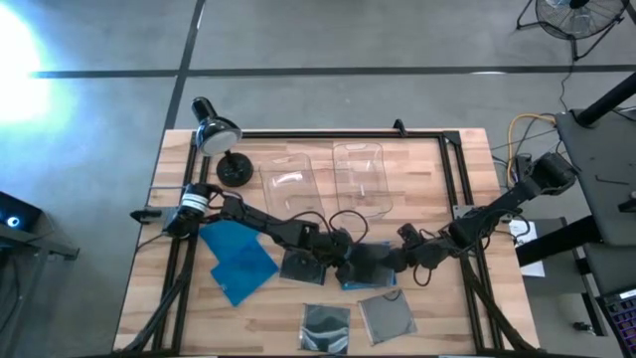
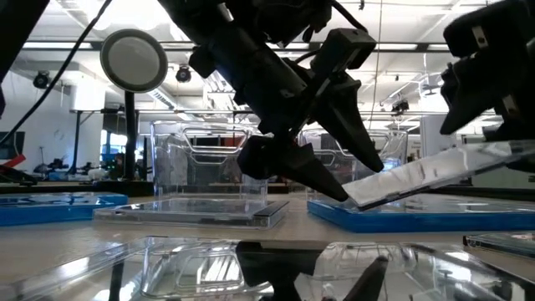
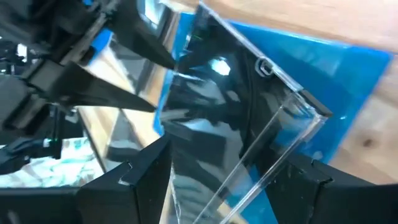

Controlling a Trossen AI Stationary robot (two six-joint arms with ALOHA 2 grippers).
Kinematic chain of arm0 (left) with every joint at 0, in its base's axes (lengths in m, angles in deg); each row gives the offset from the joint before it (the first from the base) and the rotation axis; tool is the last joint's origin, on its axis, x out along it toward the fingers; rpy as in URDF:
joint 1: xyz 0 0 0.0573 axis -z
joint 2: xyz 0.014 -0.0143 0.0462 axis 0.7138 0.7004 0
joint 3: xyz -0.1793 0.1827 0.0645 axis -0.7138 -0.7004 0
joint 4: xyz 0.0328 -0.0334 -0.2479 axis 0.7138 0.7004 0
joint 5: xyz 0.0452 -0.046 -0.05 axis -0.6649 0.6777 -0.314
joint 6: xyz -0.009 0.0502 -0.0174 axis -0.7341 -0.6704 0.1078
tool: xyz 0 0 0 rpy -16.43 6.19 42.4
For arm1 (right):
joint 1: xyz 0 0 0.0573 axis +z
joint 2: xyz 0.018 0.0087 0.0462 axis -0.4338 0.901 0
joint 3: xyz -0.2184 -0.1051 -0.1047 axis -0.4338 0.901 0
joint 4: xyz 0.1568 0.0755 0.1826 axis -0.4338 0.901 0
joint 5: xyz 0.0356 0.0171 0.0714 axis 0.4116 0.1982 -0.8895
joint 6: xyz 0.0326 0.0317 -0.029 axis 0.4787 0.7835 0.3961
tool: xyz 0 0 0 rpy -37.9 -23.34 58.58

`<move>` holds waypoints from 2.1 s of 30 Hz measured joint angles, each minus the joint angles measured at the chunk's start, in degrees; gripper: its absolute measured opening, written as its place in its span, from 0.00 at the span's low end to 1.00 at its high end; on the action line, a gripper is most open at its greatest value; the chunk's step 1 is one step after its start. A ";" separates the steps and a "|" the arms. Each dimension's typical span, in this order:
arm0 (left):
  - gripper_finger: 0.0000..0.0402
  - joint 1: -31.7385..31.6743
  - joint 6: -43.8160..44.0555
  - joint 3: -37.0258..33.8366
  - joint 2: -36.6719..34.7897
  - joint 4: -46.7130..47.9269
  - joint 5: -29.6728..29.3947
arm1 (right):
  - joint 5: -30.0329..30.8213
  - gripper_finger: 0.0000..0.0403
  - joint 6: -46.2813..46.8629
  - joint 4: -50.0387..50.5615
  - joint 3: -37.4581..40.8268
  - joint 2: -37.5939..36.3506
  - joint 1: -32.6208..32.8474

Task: Pick & place jewel cases by type
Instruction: Put the top right black CD case into the right transparent bin

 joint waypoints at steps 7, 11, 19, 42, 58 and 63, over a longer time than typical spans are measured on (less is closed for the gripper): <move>0.53 0.09 -1.68 0.00 -0.01 0.04 -1.01 | -2.48 0.43 4.81 0.02 -0.78 0.04 0.24; 0.53 0.33 -0.43 0.02 -0.51 0.04 -1.44 | -2.86 0.29 10.14 0.00 -0.78 0.04 1.62; 0.53 2.01 0.35 0.09 -3.20 2.97 -2.70 | -0.87 0.04 15.92 0.24 -0.63 0.02 1.68; 0.53 8.17 1.58 0.09 -32.20 24.91 -35.61 | 30.95 0.03 4.42 -6.48 -0.54 -20.06 0.23; 0.53 11.01 3.19 0.09 -41.58 34.92 -46.99 | 29.34 0.03 17.75 11.69 -6.92 -6.56 -24.62; 0.53 12.65 3.19 0.09 -41.83 34.99 -47.21 | 20.33 0.03 10.94 14.46 -13.89 0.31 -30.80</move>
